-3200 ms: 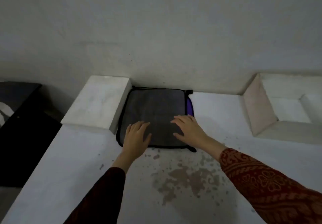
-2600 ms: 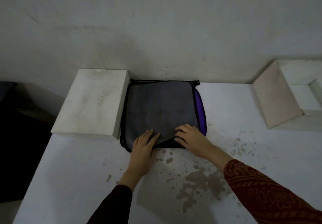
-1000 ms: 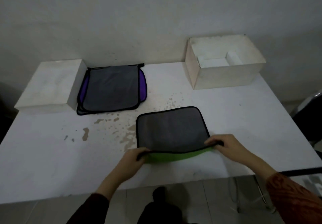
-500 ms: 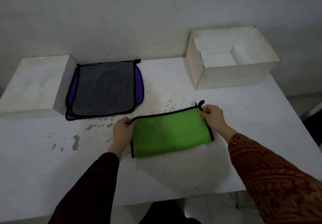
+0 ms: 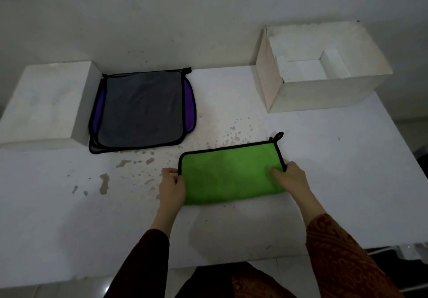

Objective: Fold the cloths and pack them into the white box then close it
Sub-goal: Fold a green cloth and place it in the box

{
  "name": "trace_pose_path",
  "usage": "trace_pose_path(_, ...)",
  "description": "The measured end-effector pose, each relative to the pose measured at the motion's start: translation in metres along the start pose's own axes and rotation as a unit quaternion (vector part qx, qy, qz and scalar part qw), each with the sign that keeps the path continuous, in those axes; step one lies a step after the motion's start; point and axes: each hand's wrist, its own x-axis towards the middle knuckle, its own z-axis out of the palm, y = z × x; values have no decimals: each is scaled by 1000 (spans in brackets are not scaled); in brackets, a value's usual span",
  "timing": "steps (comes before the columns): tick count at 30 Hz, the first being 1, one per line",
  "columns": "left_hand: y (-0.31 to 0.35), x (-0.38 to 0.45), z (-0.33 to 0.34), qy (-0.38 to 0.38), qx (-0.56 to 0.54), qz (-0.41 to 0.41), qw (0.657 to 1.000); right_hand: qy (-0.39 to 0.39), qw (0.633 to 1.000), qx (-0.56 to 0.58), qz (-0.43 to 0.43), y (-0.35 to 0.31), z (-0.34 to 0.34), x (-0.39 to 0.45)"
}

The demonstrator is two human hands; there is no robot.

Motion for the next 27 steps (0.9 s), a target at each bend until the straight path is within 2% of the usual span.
trace_pose_path(3,-14,-12,-1,6,-22,50,999,-38,976,214,26,-16,-3,-15)
trace_pose_path(6,-21,-14,-4,9,-18,76,997,-49,957,282,-54,-44,9,-42)
trace_pose_path(13,-27,-4,-8,-13,-20,68,997,-136,960,96,-225,-83,97,-94)
trace_pose_path(17,-20,-3,-11,-29,-63,54,996,-226,940,-23,-255,-87,132,-102)
trace_pose_path(19,-19,-1,-10,-43,-50,50,997,-194,939,-35,-281,-83,132,-102)
trace_pose_path(21,-21,1,-11,-46,-27,33,998,-63,949,-55,-306,-74,123,-100)
trace_pose_path(23,-21,2,-12,-48,-21,24,998,73,952,-83,-284,-57,113,-90)
trace_pose_path(24,-19,1,-13,-49,-24,23,998,90,962,-88,-243,-50,108,-85)
trace_pose_path(25,-18,1,-14,-53,-25,18,998,68,976,-81,-193,-46,104,-81)
trace_pose_path(27,-18,2,-15,-62,-36,4,997,-14,991,-53,-124,-45,102,-74)
